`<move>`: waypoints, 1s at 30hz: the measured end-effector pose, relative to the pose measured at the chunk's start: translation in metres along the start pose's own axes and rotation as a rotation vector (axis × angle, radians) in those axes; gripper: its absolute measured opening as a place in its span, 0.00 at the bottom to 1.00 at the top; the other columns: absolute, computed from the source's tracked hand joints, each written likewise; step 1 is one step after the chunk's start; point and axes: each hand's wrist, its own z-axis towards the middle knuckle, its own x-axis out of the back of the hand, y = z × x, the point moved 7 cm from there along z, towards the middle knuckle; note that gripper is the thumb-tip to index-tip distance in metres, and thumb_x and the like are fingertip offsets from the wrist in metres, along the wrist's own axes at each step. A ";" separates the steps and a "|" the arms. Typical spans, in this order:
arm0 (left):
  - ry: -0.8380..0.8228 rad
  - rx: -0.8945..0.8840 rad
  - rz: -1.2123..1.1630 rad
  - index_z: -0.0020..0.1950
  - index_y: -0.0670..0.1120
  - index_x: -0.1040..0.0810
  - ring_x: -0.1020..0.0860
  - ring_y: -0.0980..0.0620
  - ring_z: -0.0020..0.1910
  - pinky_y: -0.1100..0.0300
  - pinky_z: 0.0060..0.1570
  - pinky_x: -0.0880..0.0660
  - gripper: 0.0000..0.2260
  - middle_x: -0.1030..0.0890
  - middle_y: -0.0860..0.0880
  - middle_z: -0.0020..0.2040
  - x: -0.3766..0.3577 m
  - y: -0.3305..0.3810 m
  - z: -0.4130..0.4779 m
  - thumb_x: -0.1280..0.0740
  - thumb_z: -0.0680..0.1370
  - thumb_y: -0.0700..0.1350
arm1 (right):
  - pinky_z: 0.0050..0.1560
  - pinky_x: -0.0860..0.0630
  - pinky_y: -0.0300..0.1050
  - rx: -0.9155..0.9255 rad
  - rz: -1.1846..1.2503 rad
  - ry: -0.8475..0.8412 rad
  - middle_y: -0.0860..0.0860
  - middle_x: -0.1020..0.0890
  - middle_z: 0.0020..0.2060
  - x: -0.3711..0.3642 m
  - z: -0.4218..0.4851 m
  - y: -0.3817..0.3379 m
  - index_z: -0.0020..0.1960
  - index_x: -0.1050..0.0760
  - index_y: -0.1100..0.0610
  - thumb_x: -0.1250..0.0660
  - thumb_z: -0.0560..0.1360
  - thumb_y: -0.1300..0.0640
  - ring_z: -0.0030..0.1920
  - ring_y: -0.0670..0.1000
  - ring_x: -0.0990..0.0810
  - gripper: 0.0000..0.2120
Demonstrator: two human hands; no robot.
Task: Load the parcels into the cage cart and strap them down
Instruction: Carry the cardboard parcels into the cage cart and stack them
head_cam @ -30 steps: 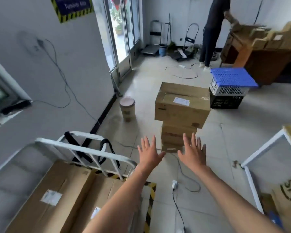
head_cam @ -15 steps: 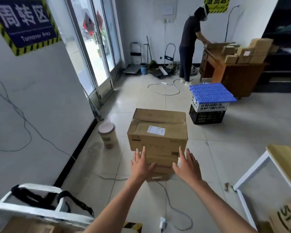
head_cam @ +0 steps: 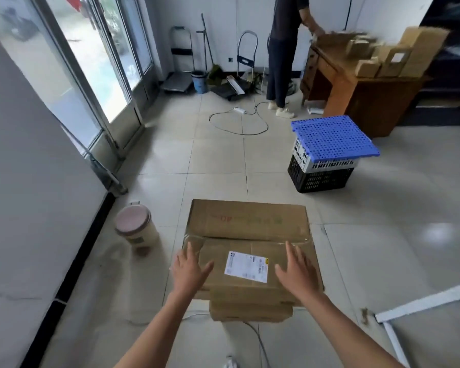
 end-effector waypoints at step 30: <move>0.057 0.169 -0.488 0.74 0.51 0.34 0.22 0.50 0.51 0.51 0.58 0.23 0.41 0.21 0.50 0.58 0.015 -0.036 -0.058 0.22 0.67 0.61 | 0.62 0.26 0.55 -0.286 0.471 -0.110 0.49 0.22 0.64 0.017 0.021 0.105 0.72 0.38 0.46 0.27 0.65 0.30 0.62 0.58 0.22 0.43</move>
